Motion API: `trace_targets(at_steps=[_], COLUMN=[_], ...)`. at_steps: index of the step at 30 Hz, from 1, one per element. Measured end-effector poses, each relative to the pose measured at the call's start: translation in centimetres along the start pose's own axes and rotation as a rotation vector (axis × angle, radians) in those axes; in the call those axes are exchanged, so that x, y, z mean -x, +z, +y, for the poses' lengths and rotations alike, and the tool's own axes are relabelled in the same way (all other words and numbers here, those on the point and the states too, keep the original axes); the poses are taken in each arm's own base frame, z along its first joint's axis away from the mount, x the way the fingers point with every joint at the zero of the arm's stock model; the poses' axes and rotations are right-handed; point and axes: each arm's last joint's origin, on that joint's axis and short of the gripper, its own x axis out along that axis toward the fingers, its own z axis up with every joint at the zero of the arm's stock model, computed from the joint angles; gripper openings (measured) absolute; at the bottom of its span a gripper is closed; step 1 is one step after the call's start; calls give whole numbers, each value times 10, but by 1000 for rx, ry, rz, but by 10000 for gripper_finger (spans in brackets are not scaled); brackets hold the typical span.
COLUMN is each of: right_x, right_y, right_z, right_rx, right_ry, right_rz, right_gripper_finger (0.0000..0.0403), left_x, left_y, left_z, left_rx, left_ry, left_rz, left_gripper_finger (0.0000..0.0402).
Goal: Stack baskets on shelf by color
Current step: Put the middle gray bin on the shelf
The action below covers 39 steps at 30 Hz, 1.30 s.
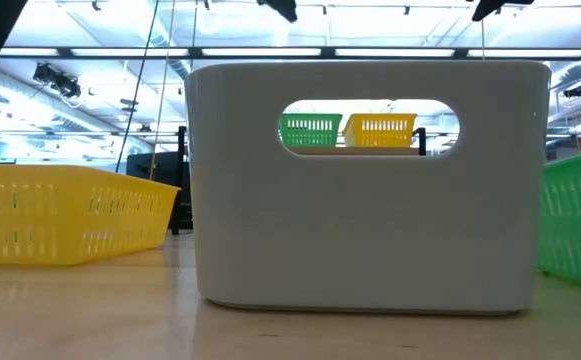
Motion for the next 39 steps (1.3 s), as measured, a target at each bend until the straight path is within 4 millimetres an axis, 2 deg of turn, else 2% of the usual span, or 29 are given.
trace_targets(at_steps=[6, 18, 27, 30, 36, 39], right_x=[-1, 0, 0, 0, 0, 1], right_y=[0, -1, -2, -2, -4, -6], right_z=[1, 2, 4, 4, 6, 7], right_rx=[28, 79, 72, 54, 53, 47], right_ry=[10, 69, 114, 113, 122, 127], right_rz=[10, 50, 82, 83, 88, 98], right_gripper_finger=[200, 200, 200, 200, 200, 200], left_x=[7, 23, 33, 25, -8, -24], left_y=[5, 4, -1, -2, 1, 1], left_z=[-51, -125, -159, -173, -212, -223], left_rx=[4, 194, 244, 237, 175, 143], left_ry=[-73, -170, -147, -142, -205, -242], left_rz=[-13, -42, -63, -47, 11, 61], left_gripper_finger=[163, 167, 167, 170, 194, 209])
